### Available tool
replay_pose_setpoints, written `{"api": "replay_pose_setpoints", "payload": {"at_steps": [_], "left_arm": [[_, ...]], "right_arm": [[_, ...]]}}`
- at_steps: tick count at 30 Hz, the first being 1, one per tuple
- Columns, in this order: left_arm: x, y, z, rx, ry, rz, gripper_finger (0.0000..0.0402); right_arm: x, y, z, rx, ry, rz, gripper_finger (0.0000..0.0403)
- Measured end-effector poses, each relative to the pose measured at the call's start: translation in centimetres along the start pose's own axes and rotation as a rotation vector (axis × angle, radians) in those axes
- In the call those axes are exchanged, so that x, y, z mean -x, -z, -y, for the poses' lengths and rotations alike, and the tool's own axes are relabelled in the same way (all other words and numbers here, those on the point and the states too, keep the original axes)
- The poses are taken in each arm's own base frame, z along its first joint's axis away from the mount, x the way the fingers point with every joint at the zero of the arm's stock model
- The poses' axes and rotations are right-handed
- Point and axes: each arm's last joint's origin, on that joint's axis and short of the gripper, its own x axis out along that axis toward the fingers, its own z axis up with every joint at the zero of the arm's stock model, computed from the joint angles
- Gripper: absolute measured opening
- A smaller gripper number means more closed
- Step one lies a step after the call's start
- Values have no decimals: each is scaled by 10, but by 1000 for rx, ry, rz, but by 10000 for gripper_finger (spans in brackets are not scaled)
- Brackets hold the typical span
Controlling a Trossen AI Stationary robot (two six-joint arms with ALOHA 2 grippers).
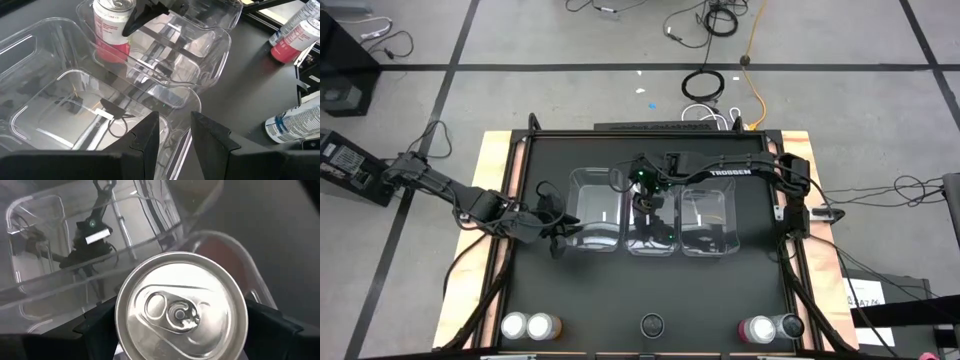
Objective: Sort soda cans
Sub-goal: Put the left pink-white soda can into the center transparent bin
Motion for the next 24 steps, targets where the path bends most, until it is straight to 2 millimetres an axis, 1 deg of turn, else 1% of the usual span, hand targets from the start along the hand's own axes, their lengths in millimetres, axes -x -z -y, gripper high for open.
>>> {"api": "replay_pose_setpoints", "payload": {"at_steps": [4,8,19,24], "left_arm": [[0,0,0,0,0,0,121],[0,0,0,0,0,0,121],[0,0,0,0,0,0,121],[0,0,0,0,0,0,121]], "right_arm": [[-3,0,0,22,-1,1,329],[-13,3,-1,24,1,-22,329],[-13,3,-1,21,0,-20,330],[-12,3,-1,25,1,-18,351]]}}
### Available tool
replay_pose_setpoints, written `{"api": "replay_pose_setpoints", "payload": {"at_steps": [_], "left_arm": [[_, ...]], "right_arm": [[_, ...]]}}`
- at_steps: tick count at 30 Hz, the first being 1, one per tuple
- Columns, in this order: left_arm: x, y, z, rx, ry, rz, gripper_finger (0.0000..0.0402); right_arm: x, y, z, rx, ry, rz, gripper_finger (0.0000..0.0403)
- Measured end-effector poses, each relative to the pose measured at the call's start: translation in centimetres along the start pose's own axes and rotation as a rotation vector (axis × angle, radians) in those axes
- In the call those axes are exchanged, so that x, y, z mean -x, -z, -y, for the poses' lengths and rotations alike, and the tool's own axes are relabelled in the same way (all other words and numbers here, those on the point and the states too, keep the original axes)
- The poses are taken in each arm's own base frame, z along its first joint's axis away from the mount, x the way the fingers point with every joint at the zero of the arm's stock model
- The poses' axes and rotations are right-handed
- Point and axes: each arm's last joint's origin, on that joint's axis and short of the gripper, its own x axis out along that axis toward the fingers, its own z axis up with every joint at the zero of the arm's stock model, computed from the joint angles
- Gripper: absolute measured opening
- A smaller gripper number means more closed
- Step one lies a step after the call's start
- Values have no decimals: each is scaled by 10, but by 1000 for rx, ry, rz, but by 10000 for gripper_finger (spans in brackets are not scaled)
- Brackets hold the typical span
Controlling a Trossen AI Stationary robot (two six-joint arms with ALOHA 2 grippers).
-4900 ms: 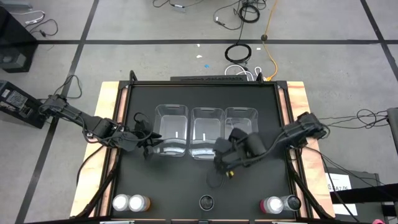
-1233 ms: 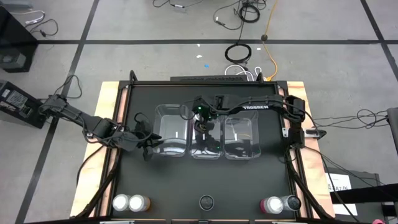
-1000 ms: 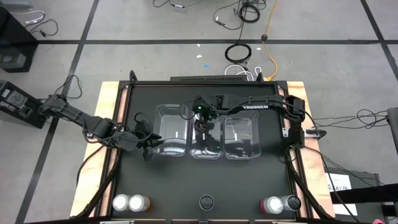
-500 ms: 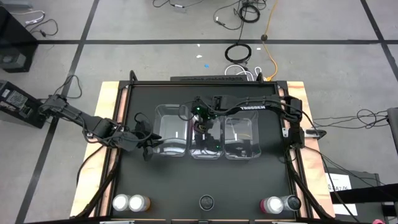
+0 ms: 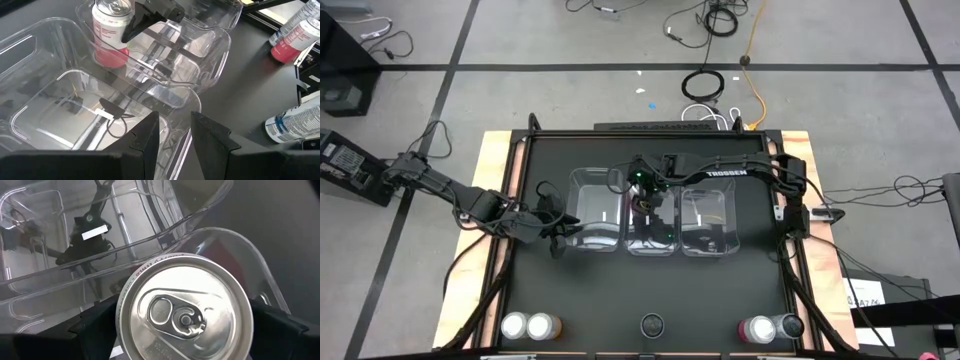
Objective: Sort soda cans
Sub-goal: Put the left pink-white soda can into the center transparent bin, then put the right yellow-white soda can into the middle left transparent bin
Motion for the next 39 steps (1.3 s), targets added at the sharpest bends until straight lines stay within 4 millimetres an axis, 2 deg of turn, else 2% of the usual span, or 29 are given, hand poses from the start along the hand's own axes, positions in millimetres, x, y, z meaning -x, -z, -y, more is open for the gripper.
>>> {"api": "replay_pose_setpoints", "payload": {"at_steps": [8,14,19,23,31,34,39], "left_arm": [[0,0,0,0,0,0,121],[0,0,0,-1,0,0,121],[0,0,0,0,0,0,121],[0,0,0,0,1,1,121],[0,0,0,0,1,1,121],[0,0,0,0,0,0,121],[0,0,0,0,0,0,121]], "right_arm": [[2,0,0,5,1,0,398],[23,-6,3,-1,0,45,395],[52,-8,7,-8,3,70,398],[80,-8,8,-105,-5,94,398],[143,7,10,-270,-12,69,398],[164,17,3,-307,-17,45,398],[192,38,-27,-319,107,48,398]]}}
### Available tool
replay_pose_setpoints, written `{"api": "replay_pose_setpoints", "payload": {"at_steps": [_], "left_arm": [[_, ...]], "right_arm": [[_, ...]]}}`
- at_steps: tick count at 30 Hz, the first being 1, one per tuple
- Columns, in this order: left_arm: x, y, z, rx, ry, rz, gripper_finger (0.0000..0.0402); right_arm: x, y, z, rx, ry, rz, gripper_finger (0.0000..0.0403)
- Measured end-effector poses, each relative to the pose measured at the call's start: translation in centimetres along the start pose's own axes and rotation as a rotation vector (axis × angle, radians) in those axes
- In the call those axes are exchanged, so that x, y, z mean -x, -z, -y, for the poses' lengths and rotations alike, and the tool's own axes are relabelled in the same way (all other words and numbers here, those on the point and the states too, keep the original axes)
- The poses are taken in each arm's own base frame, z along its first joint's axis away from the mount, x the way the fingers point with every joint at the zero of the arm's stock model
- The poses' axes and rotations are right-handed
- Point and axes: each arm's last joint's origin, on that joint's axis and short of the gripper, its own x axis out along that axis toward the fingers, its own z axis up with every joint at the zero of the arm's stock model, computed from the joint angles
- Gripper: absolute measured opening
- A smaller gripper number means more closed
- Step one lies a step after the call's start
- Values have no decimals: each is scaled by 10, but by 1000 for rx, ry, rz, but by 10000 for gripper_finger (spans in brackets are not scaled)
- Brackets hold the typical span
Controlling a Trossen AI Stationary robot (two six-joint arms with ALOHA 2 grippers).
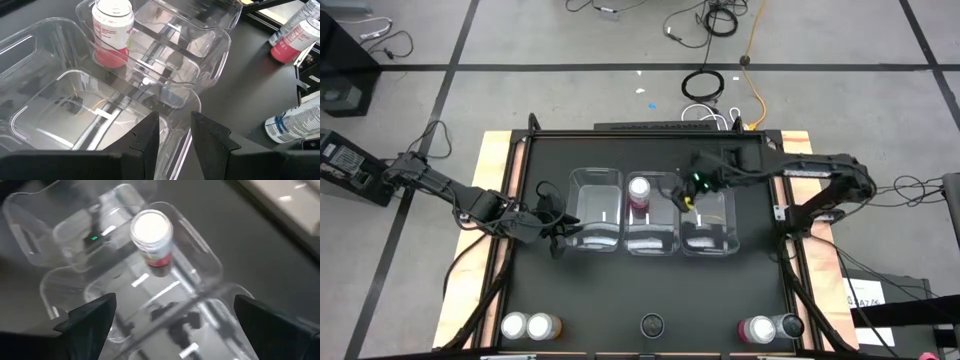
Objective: Sort soda cans
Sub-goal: Put the right yellow-white soda can into the middle left transparent bin
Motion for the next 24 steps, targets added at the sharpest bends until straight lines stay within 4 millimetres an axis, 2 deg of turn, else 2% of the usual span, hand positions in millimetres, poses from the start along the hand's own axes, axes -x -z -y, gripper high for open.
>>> {"api": "replay_pose_setpoints", "payload": {"at_steps": [5,11,14,19,24], "left_arm": [[0,0,0,0,-1,0,121],[0,0,0,2,0,0,121],[0,0,1,3,21,-19,121],[0,0,1,81,36,-29,121],[0,-1,3,90,51,-18,121]], "right_arm": [[26,35,-31,-17,82,78,398],[47,74,-67,-21,26,148,398],[57,94,-81,33,-26,139,398],[72,124,-99,100,-99,122,398],[84,143,-105,137,-115,161,398]]}}
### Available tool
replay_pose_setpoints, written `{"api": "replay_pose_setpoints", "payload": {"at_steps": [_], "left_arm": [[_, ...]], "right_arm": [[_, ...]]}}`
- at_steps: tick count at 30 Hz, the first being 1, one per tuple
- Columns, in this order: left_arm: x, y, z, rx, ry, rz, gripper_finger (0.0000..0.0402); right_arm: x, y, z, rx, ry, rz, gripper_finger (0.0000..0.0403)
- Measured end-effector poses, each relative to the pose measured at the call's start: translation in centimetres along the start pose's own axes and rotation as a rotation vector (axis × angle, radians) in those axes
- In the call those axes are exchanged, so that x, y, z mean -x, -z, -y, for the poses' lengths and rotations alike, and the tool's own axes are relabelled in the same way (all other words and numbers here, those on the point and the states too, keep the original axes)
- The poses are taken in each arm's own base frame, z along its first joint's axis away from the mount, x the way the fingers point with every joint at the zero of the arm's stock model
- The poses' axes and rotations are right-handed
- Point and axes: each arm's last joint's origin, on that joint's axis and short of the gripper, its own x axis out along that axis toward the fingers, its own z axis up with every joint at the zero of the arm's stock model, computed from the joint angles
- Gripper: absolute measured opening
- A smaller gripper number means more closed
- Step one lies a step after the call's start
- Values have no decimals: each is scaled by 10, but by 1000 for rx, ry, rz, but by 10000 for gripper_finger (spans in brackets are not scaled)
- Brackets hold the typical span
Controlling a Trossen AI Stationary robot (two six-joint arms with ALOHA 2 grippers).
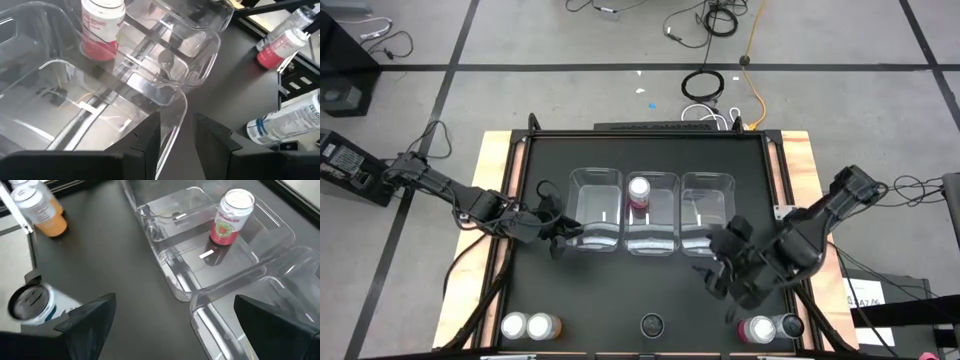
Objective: Sort soda cans
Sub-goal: Put the right yellow-white soda can into the middle left transparent bin
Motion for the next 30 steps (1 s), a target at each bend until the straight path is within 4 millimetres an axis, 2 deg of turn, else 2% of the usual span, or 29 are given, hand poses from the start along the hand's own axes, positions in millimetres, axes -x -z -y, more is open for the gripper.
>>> {"api": "replay_pose_setpoints", "payload": {"at_steps": [9,12,15,18,21,24,26,30], "left_arm": [[0,-6,3,31,12,78,121],[0,-7,4,40,21,92,133],[0,-7,4,43,20,91,173],[0,-8,4,69,7,106,238],[0,-8,3,97,-10,128,318],[0,-9,3,98,-20,141,382],[0,-9,3,101,-15,142,391],[0,-11,7,200,44,131,367]], "right_arm": [[9,15,-10,59,-31,2,398],[14,20,-11,83,-40,-5,398],[18,26,-11,98,-37,-17,398],[16,40,-10,103,-7,1,398],[6,63,-7,106,40,29,398],[-12,88,-2,36,67,24,398],[-24,103,1,-15,74,21,398],[-42,122,4,-128,47,12,398]]}}
